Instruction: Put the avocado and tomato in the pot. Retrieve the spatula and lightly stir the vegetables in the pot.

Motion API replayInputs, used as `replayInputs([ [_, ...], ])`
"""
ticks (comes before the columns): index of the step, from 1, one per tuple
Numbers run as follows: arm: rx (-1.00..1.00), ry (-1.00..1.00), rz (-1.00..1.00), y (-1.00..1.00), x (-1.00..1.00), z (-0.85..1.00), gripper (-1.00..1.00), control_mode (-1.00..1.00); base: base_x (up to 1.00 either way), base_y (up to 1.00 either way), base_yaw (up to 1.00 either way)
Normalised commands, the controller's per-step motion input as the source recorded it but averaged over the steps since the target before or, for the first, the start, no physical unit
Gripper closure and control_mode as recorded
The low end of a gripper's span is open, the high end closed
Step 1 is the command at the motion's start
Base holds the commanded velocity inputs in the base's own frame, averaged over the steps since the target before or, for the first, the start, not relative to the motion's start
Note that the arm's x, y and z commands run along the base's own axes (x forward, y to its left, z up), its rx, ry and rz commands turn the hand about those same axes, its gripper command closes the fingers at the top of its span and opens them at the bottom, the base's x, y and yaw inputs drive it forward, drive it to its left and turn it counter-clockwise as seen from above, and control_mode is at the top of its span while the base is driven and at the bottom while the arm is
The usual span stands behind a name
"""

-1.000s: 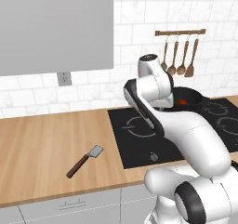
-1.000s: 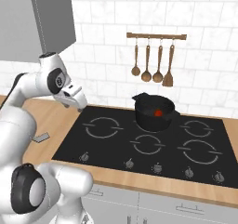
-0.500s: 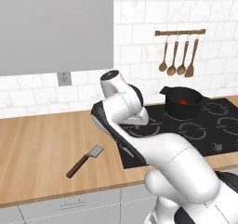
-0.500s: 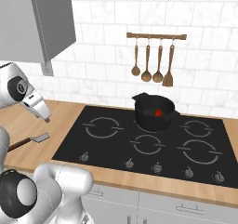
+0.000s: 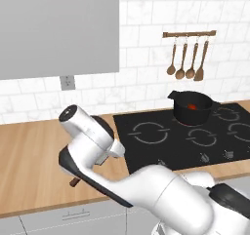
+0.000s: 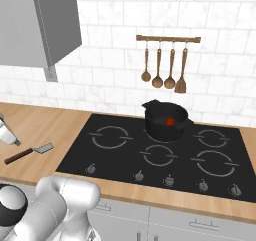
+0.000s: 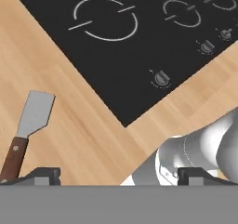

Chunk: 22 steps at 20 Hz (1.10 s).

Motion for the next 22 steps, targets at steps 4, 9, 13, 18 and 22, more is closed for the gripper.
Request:
replayInputs([
  [4,-0.08,-0.18,-0.11,0.95,-0.03,-0.43,-1.0,-1.0,0.0,0.0,0.0],
  [9,-0.06,-0.18,-0.11,0.59,0.04,-0.36,-1.0,-1.0,0.0,0.0,0.0],
  [13,-0.03,-0.06,-0.14,0.54,0.07,-0.52,-1.0,-1.0,0.0,0.0,0.0],
  [18,0.0,-0.05,-0.09,0.15,0.11,-0.56,-1.0,-1.0,0.0,0.0,0.0],
  [22,0.0,-0.03,0.0,0.01,0.29,-0.41,-1.0,-1.0,0.0,0.0,0.0],
])
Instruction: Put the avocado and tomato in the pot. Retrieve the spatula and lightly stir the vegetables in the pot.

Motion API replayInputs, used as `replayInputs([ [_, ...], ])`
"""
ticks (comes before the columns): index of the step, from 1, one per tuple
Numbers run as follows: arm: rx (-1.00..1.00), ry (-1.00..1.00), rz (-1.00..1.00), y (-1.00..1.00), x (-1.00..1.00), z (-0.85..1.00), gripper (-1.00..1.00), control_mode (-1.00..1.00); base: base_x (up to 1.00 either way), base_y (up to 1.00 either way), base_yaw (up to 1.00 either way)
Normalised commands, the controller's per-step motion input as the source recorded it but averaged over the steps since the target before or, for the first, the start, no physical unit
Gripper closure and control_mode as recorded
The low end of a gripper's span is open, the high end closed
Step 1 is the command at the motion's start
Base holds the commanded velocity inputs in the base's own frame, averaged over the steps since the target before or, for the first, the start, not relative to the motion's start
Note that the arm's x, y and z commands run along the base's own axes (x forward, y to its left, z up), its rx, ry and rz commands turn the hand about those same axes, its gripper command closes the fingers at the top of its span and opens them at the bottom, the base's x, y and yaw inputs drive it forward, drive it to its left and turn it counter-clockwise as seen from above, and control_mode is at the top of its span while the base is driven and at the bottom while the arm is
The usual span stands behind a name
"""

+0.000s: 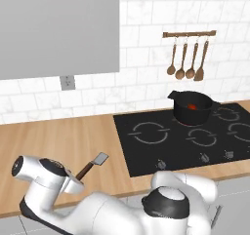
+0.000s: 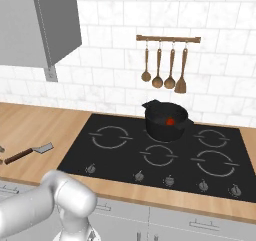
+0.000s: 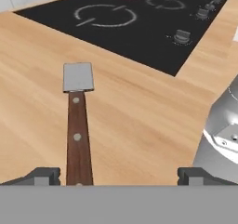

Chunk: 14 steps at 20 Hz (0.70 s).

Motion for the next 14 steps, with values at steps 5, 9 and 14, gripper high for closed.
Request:
replayInputs([
  [5,0.0,-0.02,0.02,0.0,0.17,-0.47,-1.0,-1.0,0.0,0.0,0.0],
  [9,0.0,-0.06,0.06,0.0,0.05,-0.34,-1.0,-1.0,0.0,0.0,0.0],
  [14,0.0,-0.06,0.09,0.0,0.32,-0.19,-1.0,-1.0,0.0,0.0,0.0],
])
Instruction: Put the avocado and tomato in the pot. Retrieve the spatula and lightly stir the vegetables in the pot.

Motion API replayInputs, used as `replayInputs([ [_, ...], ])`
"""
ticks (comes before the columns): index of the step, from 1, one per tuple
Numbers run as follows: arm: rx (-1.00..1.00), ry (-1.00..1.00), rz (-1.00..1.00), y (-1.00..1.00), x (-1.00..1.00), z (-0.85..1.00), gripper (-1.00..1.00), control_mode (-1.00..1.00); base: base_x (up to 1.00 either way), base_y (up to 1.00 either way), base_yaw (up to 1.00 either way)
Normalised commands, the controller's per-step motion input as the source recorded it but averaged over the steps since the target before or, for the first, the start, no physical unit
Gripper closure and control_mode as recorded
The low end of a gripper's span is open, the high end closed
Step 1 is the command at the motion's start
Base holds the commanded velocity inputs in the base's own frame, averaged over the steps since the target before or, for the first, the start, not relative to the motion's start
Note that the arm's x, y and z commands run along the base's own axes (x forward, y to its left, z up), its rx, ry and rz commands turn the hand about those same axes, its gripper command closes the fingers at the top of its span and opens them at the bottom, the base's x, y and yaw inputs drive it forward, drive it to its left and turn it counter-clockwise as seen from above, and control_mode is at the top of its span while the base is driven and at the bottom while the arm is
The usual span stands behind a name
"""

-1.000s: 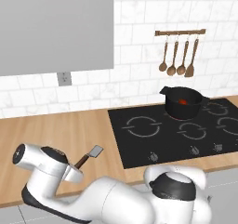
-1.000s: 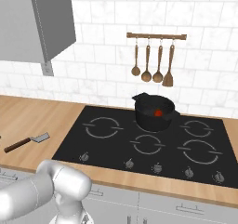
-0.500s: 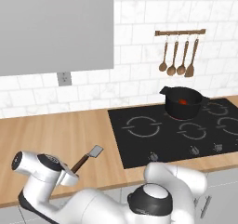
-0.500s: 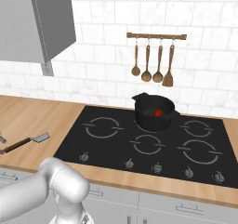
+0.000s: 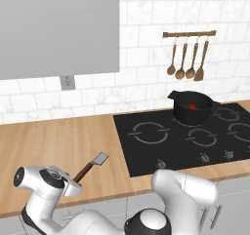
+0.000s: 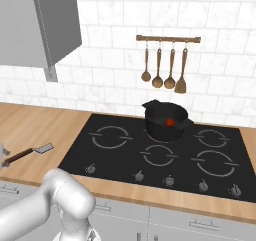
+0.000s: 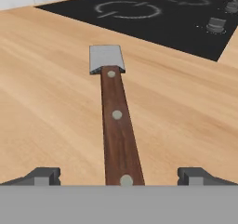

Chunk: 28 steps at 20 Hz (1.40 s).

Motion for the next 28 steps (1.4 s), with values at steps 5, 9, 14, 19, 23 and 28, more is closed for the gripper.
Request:
replayInputs([
  [5,0.0,-0.01,0.05,0.0,0.23,-0.33,-1.0,-1.0,0.0,0.0,0.0],
  [9,0.0,0.0,0.0,0.0,0.0,-0.25,-1.0,-1.0,0.0,0.0,0.0],
  [14,0.0,0.0,-0.04,0.0,0.0,-0.22,1.0,-1.0,0.0,0.0,0.0],
  [19,0.01,0.0,-0.06,-0.11,-0.11,0.16,1.0,-1.0,0.0,0.0,0.0],
  [23,0.12,0.0,-0.03,-0.17,-0.22,0.85,1.0,-1.0,0.0,0.0,0.0],
  [28,0.18,0.0,-0.02,-0.17,-0.53,1.0,1.0,-1.0,0.0,0.0,0.0],
])
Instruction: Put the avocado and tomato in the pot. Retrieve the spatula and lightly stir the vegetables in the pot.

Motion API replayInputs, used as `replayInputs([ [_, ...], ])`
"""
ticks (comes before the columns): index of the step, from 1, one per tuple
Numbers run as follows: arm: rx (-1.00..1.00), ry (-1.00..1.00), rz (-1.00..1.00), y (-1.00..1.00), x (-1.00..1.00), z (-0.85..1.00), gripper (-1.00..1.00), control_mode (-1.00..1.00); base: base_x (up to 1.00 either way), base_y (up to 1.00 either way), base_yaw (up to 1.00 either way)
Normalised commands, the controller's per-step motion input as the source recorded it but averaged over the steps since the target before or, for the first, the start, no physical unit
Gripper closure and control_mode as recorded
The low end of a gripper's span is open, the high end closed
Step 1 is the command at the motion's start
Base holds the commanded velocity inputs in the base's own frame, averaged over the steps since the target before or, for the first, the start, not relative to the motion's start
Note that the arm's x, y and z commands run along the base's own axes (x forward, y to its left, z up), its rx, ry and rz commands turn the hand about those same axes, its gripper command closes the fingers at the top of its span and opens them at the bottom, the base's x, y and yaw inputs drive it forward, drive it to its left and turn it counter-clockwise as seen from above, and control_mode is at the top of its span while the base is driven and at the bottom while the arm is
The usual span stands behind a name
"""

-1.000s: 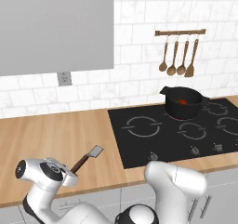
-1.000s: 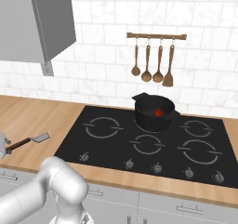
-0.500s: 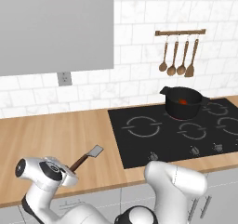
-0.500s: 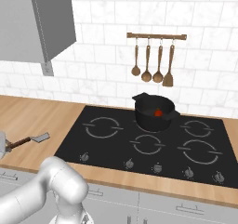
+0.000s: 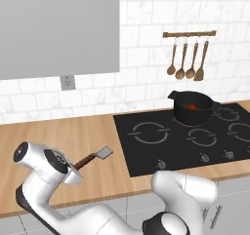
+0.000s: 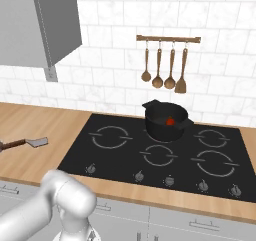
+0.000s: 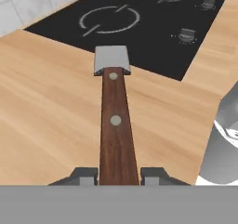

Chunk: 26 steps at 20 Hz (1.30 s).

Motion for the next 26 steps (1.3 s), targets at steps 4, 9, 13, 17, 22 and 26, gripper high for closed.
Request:
replayInputs([
  [4,0.35,-0.01,0.0,-0.63,-0.9,1.0,1.0,-1.0,0.0,0.0,0.0],
  [9,0.44,0.04,-0.04,-1.0,-0.16,1.0,1.0,-1.0,0.0,0.0,0.0],
  [13,0.37,0.05,-0.1,-1.0,0.03,1.0,1.0,-1.0,0.0,0.0,0.0],
  [17,0.25,0.05,-0.15,-1.0,0.09,0.69,1.0,-1.0,0.0,0.0,0.0],
  [22,0.14,0.02,-0.16,-0.98,0.03,0.23,1.0,-1.0,0.0,0.0,0.0],
  [26,0.02,0.0,-0.13,-0.71,0.0,0.0,1.0,-1.0,0.0,0.0,0.0],
])
